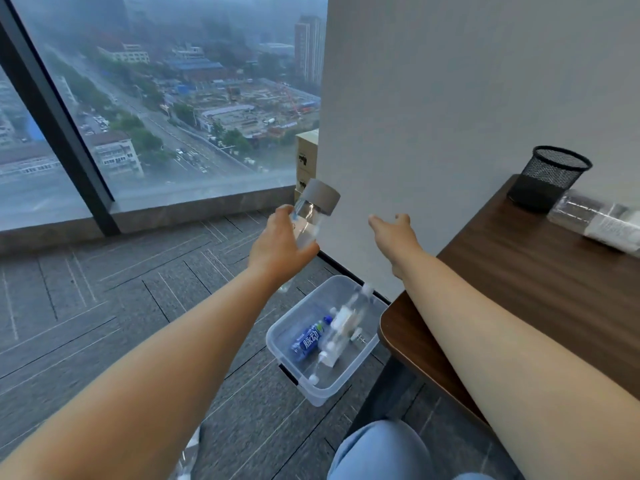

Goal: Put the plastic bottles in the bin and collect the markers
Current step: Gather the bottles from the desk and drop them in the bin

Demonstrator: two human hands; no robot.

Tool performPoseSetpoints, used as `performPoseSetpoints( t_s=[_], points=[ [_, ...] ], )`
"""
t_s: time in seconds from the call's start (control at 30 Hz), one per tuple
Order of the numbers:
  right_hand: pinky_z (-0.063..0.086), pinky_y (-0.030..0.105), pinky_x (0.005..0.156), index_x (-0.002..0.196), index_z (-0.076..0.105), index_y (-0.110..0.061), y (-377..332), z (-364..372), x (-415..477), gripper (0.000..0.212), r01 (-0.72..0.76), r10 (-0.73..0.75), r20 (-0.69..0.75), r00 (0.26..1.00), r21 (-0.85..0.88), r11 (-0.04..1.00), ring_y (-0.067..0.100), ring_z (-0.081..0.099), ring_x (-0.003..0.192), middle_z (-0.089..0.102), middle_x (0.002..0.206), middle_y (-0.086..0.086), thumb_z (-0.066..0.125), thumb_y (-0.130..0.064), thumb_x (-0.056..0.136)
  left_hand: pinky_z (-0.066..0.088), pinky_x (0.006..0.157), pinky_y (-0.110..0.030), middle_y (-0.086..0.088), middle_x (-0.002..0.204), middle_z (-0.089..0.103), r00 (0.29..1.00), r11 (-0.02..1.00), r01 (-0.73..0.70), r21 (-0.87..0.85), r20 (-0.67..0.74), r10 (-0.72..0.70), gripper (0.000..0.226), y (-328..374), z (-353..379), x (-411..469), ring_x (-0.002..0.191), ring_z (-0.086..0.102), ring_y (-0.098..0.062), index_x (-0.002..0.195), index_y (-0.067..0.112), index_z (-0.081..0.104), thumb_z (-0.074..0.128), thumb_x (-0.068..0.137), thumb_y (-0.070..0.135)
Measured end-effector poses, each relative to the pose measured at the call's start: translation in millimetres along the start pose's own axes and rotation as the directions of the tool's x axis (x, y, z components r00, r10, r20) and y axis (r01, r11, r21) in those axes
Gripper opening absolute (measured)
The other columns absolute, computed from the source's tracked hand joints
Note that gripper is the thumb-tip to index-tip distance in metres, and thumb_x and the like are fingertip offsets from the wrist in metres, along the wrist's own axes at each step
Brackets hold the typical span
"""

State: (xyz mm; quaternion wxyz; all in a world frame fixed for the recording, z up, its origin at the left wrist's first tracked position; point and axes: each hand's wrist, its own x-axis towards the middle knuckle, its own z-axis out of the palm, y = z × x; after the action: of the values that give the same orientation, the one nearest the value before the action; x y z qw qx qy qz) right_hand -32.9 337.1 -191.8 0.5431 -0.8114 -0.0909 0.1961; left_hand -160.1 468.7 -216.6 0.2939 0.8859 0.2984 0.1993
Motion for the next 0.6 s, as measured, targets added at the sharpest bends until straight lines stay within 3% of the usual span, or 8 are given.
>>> performPoseSetpoints(
  t_s=[0.1,0.17,0.23,0.37,0.43,0.5,0.6],
  points=[
    [0.032,0.028,0.086,0.146,0.022,-0.01,4,-1,-8,0.06,0.066,-0.065,0.009,0.998,-0.041,0.997,0.024,0.046,0.114,0.041,0.141,0.013,0.05,-0.022,0.094,0.048,0.092,-0.045,-0.01,0.141,0.041,0.995,1.0,0.022,0.019,0.093,-0.023,0.074,-4,19,1,0.113,0.055,-0.031,0.141,0.016,0.024,0.062,0.082,0.039],
    [0.034,0.026,0.083,0.144,0.026,-0.009,4,-2,-10,0.056,0.11,-0.11,0.016,0.994,-0.036,0.993,0.017,0.045,0.095,0.051,0.121,0.013,0.05,-0.016,0.093,0.049,0.092,-0.047,-0.01,0.139,0.044,0.992,0.999,0.039,0.026,0.123,-0.042,0.074,-5,31,5,0.112,0.056,-0.03,0.141,0.017,0.025,0.062,0.081,0.042],
    [0.035,0.026,0.08,0.141,0.029,-0.009,4,-2,-9,0.053,0.136,-0.136,0.002,0.991,-0.035,0.99,0.015,0.046,0.089,0.05,0.102,0.006,0.05,-0.014,0.093,0.047,0.094,-0.049,-0.01,0.139,0.046,0.989,0.999,0.053,0.007,0.14,-0.054,0.075,-5,41,10,0.115,0.054,-0.03,0.142,0.018,0.023,0.06,0.083,0.045],
    [0.038,0.019,0.064,0.137,0.033,-0.01,5,-2,-8,0.049,0.15,-0.15,-0.029,0.988,-0.006,0.989,0.012,0.049,0.08,0.048,0.085,-0.002,0.051,-0.013,0.092,0.025,0.114,-0.048,-0.013,0.155,0.02,0.962,0.998,0.034,0.054,0.27,-0.048,0.078,-7,57,19,0.141,0.024,-0.032,0.15,0.018,0.005,0.046,0.091,0.051],
    [0.04,0.022,0.072,0.136,0.034,-0.009,5,-3,-7,0.048,0.153,-0.152,-0.041,0.988,0.013,0.988,0.015,0.051,0.086,0.05,0.09,0.001,0.051,-0.013,0.091,0.016,0.118,-0.045,-0.013,0.157,0.014,0.955,0.996,0.025,0.09,0.293,-0.05,0.074,-10,61,18,0.145,0.014,-0.029,0.15,0.014,0.005,0.04,0.094,0.049],
    [0.039,0.026,0.076,0.134,0.036,-0.009,5,-4,-8,0.046,0.154,-0.153,-0.039,0.987,0.024,0.988,0.017,0.053,0.089,0.051,0.091,0.002,0.05,-0.013,0.091,0.018,0.116,-0.042,-0.014,0.155,0.019,0.96,0.995,0.03,0.092,0.274,-0.054,0.067,-12,60,15,0.143,0.019,-0.03,0.149,0.011,0.013,0.039,0.096,0.042],
    [0.042,0.024,0.073,0.123,0.047,-0.008,2,-3,-13,0.033,0.18,-0.18,-0.011,0.984,0.024,0.983,0.016,0.056,0.084,0.057,0.091,0.004,0.049,-0.009,0.09,0.035,0.106,-0.042,-0.014,0.143,0.04,0.973,0.994,0.034,0.101,0.222,-0.056,0.049,-12,52,8,0.129,0.042,-0.03,0.14,0.01,0.033,0.042,0.096,0.031]
  ],
)
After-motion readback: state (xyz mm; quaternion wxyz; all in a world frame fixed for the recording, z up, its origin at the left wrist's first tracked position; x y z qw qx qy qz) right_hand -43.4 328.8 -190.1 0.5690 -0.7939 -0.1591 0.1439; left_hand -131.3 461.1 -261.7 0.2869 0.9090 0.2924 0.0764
